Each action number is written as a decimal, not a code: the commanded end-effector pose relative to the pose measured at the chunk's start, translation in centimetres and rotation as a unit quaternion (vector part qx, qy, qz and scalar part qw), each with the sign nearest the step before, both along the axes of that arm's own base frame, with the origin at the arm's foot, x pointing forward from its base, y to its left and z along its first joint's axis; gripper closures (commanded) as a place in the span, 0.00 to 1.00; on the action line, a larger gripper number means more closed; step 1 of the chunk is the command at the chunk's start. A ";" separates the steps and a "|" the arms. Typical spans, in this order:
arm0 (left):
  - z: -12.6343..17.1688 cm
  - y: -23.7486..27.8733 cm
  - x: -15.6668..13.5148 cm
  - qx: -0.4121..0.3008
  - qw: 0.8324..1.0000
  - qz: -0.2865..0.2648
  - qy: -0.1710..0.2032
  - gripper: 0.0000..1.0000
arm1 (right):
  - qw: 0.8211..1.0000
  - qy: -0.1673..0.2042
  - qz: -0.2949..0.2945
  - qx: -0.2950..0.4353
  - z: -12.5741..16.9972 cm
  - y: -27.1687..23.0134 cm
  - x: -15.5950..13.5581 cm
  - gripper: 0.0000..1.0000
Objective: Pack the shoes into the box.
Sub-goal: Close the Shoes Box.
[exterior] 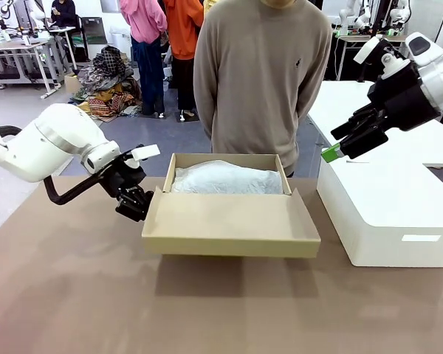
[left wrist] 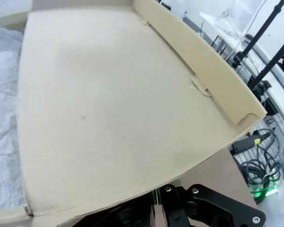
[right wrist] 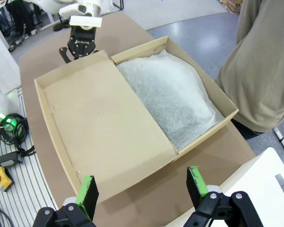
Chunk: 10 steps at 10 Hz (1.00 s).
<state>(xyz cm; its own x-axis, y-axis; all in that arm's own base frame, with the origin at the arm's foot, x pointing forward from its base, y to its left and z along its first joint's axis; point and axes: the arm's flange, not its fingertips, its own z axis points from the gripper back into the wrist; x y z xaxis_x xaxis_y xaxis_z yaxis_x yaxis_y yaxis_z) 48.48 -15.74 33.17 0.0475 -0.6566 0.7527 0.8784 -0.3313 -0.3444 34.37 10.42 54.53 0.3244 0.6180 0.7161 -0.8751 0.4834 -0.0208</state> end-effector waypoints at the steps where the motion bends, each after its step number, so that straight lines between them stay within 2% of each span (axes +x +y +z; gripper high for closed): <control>1: 0.8 0.7 -1.4 -0.042 0.999 0.005 0.001 0.94 | 1.000 -0.003 0.011 0.012 -0.1 0.0 0.2 0.00; 5: 2.2 1.9 -1.2 -0.114 0.992 0.040 -0.022 0.94 | 1.000 -0.003 0.011 0.012 -0.1 0.0 0.2 0.00; 8: 3.4 1.9 -0.5 -0.161 0.981 0.076 -0.075 0.94 | 1.000 -0.003 0.011 0.012 -0.1 0.0 0.2 0.00; 10: 4.6 1.9 0.2 -0.167 0.976 0.100 -0.103 0.94 | 1.000 -0.003 0.011 0.012 -0.1 0.0 0.2 0.00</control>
<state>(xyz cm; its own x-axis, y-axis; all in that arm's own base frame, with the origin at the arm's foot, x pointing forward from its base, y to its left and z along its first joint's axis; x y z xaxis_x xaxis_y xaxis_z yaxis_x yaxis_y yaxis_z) 49.40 -13.64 37.63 0.0088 -0.3857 0.9226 0.9639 -0.2421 -0.1104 34.37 10.42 54.53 0.3244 0.6181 0.7161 -0.8751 0.4834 -0.0208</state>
